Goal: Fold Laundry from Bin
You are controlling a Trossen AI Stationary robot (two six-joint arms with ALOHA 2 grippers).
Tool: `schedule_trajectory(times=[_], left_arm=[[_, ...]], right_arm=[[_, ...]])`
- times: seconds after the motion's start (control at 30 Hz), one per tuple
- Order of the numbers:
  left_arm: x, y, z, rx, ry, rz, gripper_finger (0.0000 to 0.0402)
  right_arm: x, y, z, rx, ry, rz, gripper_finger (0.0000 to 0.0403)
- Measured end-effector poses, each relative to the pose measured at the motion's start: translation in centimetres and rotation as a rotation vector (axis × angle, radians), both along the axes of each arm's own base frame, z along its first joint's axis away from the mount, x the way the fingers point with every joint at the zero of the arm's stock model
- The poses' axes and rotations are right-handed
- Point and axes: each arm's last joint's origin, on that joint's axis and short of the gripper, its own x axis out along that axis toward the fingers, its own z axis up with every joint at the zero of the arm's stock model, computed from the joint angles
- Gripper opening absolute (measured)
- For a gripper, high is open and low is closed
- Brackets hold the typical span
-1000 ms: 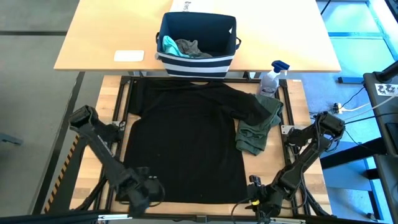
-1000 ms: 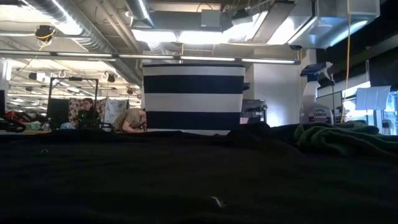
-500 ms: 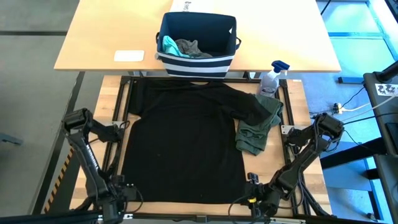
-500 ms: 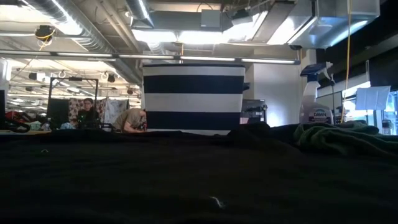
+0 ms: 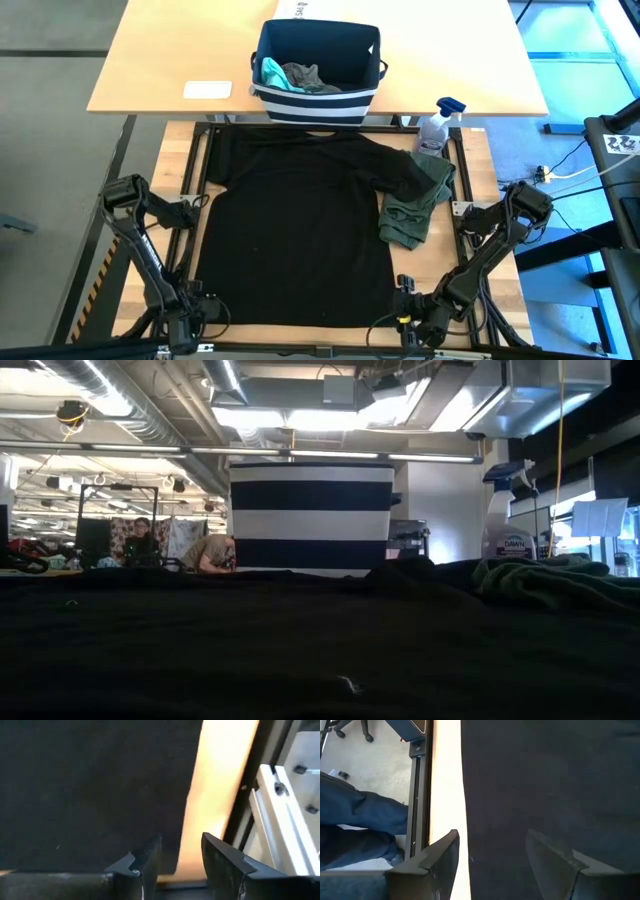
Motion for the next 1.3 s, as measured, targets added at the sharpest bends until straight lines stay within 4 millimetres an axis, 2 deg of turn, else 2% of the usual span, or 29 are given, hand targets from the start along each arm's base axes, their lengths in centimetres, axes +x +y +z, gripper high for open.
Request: schedule_trajectory(times=[0.23,0.4,0.67,0.8,1.13,1.3], left_arm=[[-0.9,0.4,-1.9,0.035,0.041,-0.027,0.0136],[-0.9,0.2,-2.4,0.052,0.045,-0.056,0.0127],[-1.0,0.3,-2.6,0.061,0.048,-0.054,0.0011],[-0.9,0.3,-2.6,0.066,0.031,-0.048,0.0012],[-0.9,0.3,-2.6,0.071,0.016,-0.045,0.0008],[-0.9,0.3,-2.6,0.073,0.010,-0.044,0.0009]], right_arm=[[0.0,0.0,0.0,-0.004,-0.002,0.005,0.0227],[0.1,0.2,0.1,-0.018,-0.017,0.075,0.0227],[0.1,0.8,0.4,-0.001,-0.038,0.205,0.0227],[0.2,0.9,-0.1,-0.050,-0.040,0.262,0.0227],[0.1,1.6,-3.4,-0.126,0.035,0.305,0.0226],[0.1,1.5,-4.7,-0.180,0.072,0.303,0.0198]])
